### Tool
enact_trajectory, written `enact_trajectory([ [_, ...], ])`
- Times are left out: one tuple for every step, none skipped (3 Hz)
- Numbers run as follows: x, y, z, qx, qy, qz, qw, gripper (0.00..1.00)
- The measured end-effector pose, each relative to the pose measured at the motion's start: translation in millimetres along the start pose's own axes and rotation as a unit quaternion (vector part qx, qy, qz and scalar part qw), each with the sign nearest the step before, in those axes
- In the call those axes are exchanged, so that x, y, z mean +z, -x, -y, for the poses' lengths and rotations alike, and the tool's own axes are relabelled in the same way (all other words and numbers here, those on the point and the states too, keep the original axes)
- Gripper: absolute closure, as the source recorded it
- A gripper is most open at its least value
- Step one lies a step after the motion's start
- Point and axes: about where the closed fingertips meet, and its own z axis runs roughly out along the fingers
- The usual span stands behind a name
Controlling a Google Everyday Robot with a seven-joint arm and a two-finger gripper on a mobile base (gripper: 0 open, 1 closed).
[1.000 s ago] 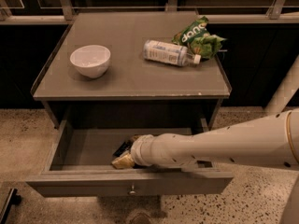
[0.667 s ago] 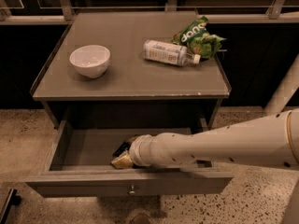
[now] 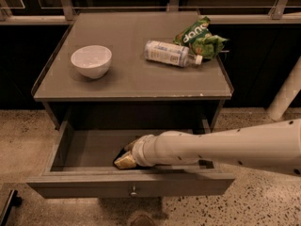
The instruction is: Pick rxbar blueberry from top drawer and place on counter
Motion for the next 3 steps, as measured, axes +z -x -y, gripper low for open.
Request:
enact_trajectory([
  [13.2, 10.5, -12.2, -0.033, 0.070, 0.031, 0.9965, 1.00],
  [6.4, 29.0, -2.5, -0.017, 0.129, 0.108, 0.9856, 1.00],
  [-24.6, 33.7, 52.2, 0.001, 0.141, 0.161, 0.9769, 1.00],
])
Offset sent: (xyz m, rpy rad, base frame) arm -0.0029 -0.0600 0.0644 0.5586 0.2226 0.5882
